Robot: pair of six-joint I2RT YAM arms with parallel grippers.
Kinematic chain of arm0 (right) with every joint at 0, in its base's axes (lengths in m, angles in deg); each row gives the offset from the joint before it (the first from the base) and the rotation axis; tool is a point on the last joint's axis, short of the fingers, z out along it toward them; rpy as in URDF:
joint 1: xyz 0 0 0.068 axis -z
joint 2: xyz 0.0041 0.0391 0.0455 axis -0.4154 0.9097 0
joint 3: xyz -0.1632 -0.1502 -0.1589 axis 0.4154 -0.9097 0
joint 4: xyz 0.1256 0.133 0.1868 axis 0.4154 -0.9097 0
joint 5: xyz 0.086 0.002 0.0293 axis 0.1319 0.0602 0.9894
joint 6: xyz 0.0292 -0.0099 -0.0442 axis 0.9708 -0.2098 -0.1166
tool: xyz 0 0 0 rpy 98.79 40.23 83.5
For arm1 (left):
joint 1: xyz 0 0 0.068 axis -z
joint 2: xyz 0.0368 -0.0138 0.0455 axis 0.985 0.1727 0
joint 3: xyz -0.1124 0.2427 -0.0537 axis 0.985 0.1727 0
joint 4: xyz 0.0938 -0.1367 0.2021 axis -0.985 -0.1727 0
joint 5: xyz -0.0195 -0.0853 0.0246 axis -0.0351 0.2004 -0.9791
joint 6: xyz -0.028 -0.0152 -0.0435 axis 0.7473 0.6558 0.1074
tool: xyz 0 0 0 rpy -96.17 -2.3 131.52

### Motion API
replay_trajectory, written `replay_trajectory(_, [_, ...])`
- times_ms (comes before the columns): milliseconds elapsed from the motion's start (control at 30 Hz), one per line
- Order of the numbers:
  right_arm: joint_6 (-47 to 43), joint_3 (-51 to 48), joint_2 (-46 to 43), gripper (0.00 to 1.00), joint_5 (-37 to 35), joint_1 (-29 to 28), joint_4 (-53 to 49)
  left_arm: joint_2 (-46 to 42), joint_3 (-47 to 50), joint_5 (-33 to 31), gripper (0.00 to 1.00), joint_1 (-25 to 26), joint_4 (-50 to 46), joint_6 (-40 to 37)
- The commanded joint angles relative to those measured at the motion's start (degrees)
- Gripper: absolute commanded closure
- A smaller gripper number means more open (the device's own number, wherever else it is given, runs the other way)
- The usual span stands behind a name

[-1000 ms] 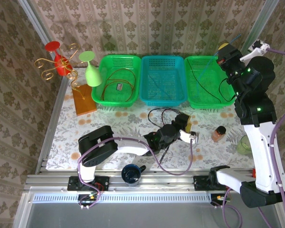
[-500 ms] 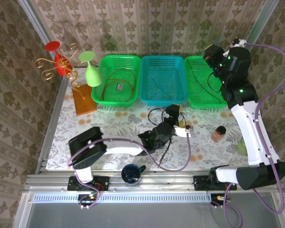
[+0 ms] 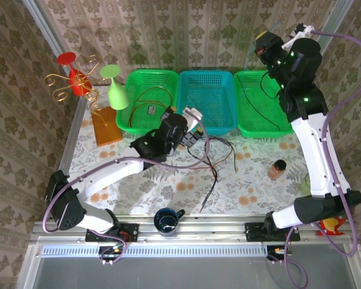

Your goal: Untangle the cables

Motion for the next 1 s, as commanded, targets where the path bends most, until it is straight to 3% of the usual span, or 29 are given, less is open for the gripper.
replay_trajectory(0, [-1.7,3.5,5.0,1.00,1.0,-1.0,-0.9,-2.7,1.5,7.0,0.00,-1.9,-9.1,13.8])
replay_trajectory(367, [-3.8,17.4,17.8,1.00,1.8,-4.1,-4.9,-9.4,8.9,6.6,0.00,-3.4,-11.6,20.5])
replay_trajectory(667, [-10.4,14.8,27.9,1.00,-2.7,-7.4,-8.9,-11.2,8.5,5.9,0.00,-4.8,-15.5,21.2])
replay_trajectory(800, [-12.0,14.4,36.5,1.00,-3.2,-8.8,-16.7,-12.4,8.6,5.6,0.00,-5.3,-17.2,22.2])
replay_trajectory(967, [-12.0,24.9,51.9,1.00,-1.2,-9.1,-34.6,-13.9,9.6,6.3,0.00,-6.4,-18.4,25.8])
